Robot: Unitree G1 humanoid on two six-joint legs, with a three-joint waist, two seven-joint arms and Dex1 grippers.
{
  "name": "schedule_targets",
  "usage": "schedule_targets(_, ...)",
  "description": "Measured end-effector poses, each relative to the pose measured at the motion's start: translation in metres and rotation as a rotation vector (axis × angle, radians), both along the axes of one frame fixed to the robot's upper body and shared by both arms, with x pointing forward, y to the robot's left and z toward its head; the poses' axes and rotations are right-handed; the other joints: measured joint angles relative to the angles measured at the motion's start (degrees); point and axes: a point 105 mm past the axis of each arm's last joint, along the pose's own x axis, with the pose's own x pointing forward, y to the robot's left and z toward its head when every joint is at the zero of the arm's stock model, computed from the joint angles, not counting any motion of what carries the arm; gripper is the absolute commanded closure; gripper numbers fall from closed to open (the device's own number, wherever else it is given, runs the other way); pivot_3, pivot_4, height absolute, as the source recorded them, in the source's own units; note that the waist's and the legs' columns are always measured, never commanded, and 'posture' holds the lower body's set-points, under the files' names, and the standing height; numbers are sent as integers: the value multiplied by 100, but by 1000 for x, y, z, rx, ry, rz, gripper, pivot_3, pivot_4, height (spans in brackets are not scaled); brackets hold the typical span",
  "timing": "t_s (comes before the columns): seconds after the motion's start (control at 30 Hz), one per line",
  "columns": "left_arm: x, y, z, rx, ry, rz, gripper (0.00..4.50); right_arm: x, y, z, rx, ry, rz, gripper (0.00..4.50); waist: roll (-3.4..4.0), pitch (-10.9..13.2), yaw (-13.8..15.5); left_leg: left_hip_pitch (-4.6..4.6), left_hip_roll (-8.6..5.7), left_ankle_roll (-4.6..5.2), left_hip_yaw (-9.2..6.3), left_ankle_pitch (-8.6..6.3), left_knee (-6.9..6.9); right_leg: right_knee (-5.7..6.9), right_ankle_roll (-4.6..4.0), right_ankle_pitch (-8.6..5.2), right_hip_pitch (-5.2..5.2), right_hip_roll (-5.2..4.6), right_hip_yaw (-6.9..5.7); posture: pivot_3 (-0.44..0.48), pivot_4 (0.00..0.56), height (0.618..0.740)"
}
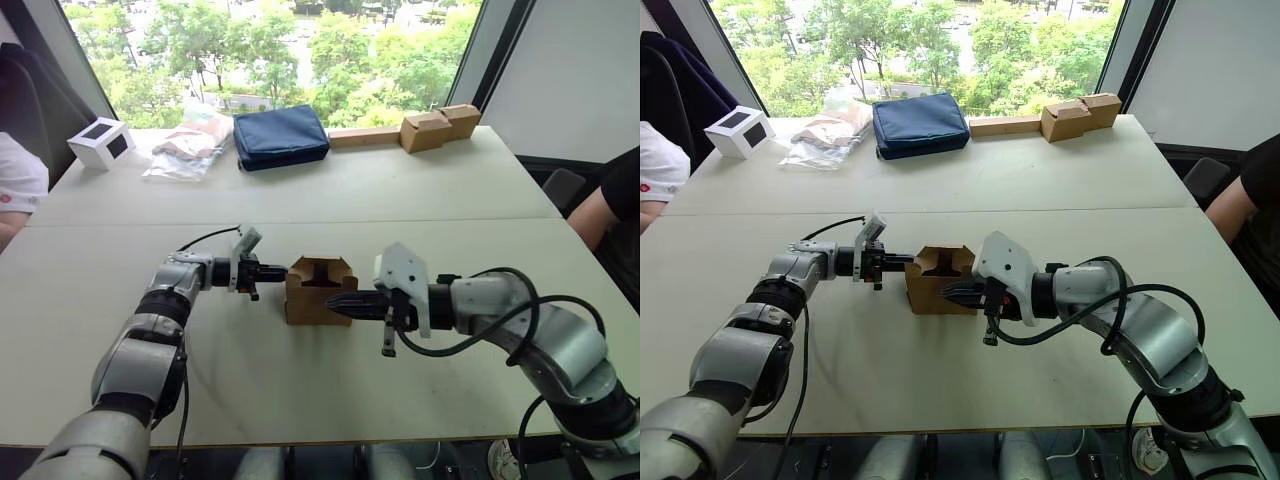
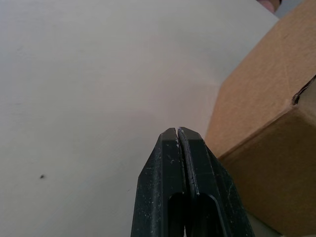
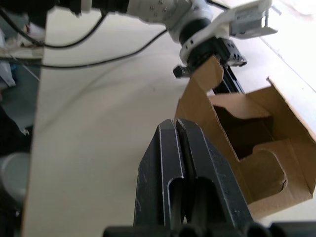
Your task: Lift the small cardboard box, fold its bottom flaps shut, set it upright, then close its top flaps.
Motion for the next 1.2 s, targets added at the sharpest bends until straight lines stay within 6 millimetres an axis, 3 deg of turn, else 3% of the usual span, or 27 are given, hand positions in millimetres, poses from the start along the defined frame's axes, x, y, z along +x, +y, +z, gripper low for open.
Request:
schedule_targets(0.4,-2,-13,-5,0,14,-45,4492,19,2,-6,-41,-84,-18,4500,-1,1,-21,-11,1,0,-1,0,4,5,1,0,-10,2,0,0,150,737)
schedule_targets(1.2,4,-6,3,-25,-18,7,4492,37,19,-24,-32,-48,21,4500,-1,1,-44,-11,1,-1,-1,1,5,11,0,0,-14,3,0,0,150,737)
